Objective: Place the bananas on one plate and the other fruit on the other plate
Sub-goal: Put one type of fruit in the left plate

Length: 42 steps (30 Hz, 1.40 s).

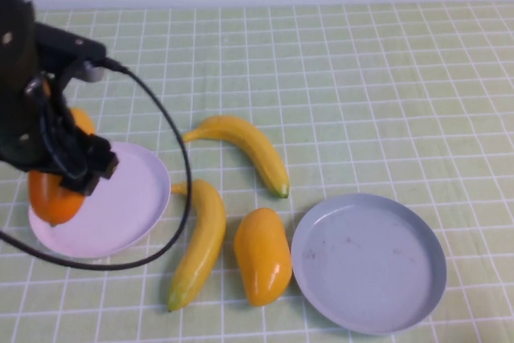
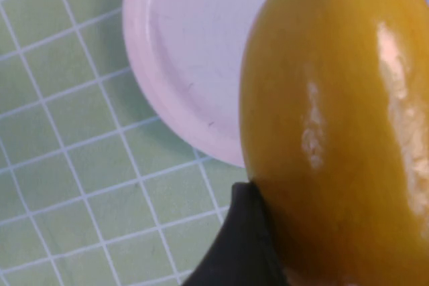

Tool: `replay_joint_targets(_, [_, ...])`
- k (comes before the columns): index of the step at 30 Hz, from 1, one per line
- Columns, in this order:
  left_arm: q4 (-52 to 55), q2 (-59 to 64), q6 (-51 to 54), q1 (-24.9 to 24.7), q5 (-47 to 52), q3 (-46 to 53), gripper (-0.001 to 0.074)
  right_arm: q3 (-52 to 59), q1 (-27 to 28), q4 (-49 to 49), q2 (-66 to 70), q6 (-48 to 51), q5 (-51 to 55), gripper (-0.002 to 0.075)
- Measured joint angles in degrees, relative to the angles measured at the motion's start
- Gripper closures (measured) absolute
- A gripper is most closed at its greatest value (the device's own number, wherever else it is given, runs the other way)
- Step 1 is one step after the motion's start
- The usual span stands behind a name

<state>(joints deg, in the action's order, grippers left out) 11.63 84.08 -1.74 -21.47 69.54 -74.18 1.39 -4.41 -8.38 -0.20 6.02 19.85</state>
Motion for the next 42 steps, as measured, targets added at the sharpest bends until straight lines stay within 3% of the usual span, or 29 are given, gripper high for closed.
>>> replay_joint_targets(11, [-0.2,7.0,-2.5,8.3,-13.5,5.2,0.0205,0.0,0.0,0.0,0.0,0.0,0.0,0.0743])
replay_joint_targets(22, [-0.6,19.9,0.0,8.6,-13.4,-0.1,0.0205,0.0,0.0,0.0,0.0,0.0,0.0,0.0743])
replay_joint_targets(25, [-0.6,20.1,0.1,8.6,-13.4,-0.7,0.0199,0.0,0.0,0.0,0.0,0.0,0.0,0.0743])
replay_joint_targets(31, [-0.4,20.1,0.1,8.6,-13.4,-0.7,0.0069,0.0,0.0,0.0,0.0,0.0,0.0,0.0743])
replay_joint_targets(42, [-4.8,14.0,0.4,7.8,-6.6,-6.9,0.0066,0.0,0.0,0.0,0.0,0.0,0.0,0.0743])
